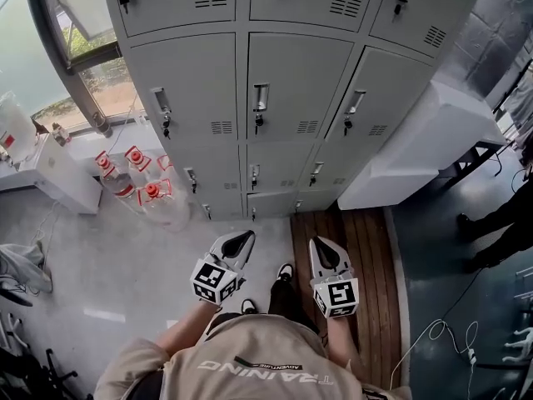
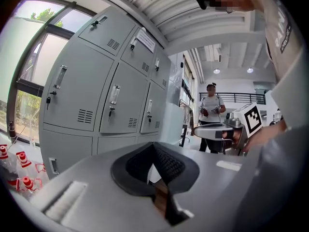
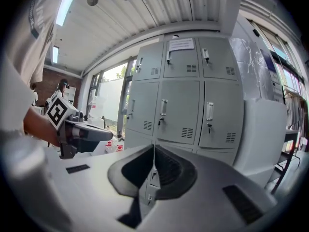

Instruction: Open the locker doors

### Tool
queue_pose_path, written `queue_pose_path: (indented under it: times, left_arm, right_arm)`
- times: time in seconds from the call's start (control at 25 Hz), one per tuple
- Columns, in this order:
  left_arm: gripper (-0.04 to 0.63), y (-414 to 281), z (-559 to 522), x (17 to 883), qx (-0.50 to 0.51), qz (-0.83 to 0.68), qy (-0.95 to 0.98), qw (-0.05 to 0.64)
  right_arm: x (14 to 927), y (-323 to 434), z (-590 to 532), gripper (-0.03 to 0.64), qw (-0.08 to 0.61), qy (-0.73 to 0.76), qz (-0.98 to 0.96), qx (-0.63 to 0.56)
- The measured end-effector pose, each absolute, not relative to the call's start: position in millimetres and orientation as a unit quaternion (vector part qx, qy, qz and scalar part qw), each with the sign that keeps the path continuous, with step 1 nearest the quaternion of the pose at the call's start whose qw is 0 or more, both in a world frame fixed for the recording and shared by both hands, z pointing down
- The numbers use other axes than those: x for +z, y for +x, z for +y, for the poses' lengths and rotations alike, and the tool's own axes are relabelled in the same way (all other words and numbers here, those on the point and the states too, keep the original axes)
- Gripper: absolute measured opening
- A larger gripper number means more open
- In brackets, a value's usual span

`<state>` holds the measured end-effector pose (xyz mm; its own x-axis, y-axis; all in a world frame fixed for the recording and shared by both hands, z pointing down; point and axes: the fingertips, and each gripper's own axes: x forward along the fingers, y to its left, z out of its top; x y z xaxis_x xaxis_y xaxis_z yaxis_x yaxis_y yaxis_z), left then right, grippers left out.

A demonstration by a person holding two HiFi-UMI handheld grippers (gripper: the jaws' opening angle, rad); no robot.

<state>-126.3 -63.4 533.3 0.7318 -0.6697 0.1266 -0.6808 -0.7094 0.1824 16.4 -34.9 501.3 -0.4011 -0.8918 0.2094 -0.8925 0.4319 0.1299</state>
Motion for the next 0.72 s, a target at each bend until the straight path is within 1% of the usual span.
queue_pose_path:
  times: [0.2,0.36,0.52,0.72]
  left_arm:
    - [0.006,-121.7,-102.2,530.4,0.033,-0.384,0.918,0.099]
    - [0.006,-102.4,-142.5,527.4,0.037,-0.394,0.914,0.093]
    - [0.006,-69.8,-184.9,520.2,0.036,-0.395,0.914,0.084]
    - [0.006,-37.9,-220.3,522.6,0.043,-0.405,0.909,0.092]
  right_arm:
    - [501.2,39.0,-83.3,0.012,0.111,0.53,-0.841,0.001]
    - [500.9,64.7,-128.5,0.012,0.107,0.526,-0.844,-0.002]
    - [510.2,90.8,-171.3,0.012,0.123,0.518,-0.847,-0.012]
    - [549.5,122.0,-219.8,0.012,0.143,0.497,-0.856,0.029]
